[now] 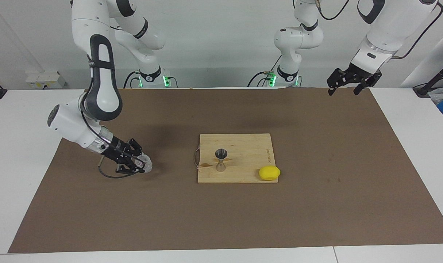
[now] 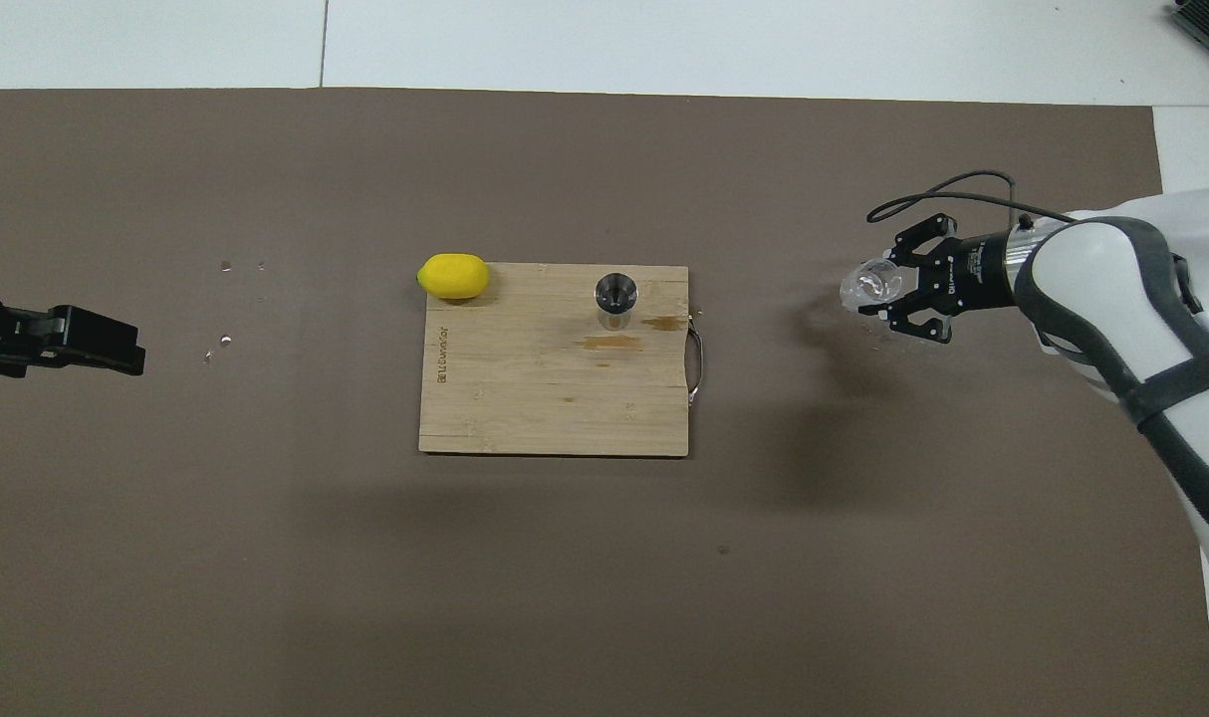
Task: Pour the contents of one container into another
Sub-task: 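Lift the clear glass and move it above the metal cup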
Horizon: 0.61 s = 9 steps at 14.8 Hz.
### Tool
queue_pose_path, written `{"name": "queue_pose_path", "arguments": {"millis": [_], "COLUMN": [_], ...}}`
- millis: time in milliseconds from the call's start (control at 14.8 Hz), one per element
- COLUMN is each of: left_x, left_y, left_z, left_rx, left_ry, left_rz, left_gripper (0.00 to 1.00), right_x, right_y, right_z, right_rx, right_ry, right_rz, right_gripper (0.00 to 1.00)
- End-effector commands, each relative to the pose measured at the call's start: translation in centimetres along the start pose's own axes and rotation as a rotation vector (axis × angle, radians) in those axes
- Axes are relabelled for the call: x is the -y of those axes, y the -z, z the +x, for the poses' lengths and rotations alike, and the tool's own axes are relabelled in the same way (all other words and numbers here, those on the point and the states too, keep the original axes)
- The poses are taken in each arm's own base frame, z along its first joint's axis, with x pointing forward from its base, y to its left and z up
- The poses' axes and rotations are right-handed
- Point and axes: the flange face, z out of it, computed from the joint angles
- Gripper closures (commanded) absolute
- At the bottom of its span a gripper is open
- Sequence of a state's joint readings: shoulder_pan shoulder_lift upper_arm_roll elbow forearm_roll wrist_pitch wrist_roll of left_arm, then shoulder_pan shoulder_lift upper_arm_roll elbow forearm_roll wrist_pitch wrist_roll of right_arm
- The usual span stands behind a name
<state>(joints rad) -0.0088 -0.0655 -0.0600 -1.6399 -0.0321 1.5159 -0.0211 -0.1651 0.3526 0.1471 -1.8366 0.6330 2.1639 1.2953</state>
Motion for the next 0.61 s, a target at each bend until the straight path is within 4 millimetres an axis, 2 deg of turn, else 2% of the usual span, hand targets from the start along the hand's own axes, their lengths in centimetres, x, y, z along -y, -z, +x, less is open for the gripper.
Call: {"name": "queue_pose_path", "arguments": {"millis": [0, 135, 541], "left_x": [0.1, 0.1, -0.3], "left_y": [-0.1, -0.7, -0.4], "left_z": [-0.5, -0.4, -0.2], "left_rx": [-0.033, -0.054, -0.071], "left_ry": [-0.011, -0.012, -0.014], "left_rz": [0.017, 0.016, 0.015], "left_gripper": [0.00, 0.00, 0.00], "right_x": [1.3, 1.6, 1.1], "right_y": [1.0, 0.9, -1.6], "right_z": [-4.4, -8.1, -17.3], "right_rx": [-0.077, -0.132, -0.254], "right_ry": [-0.020, -0.037, -0.029], "right_rz": [0.025, 0.030, 0.047], "right_gripper": [1.00, 1.00, 1.00]}}
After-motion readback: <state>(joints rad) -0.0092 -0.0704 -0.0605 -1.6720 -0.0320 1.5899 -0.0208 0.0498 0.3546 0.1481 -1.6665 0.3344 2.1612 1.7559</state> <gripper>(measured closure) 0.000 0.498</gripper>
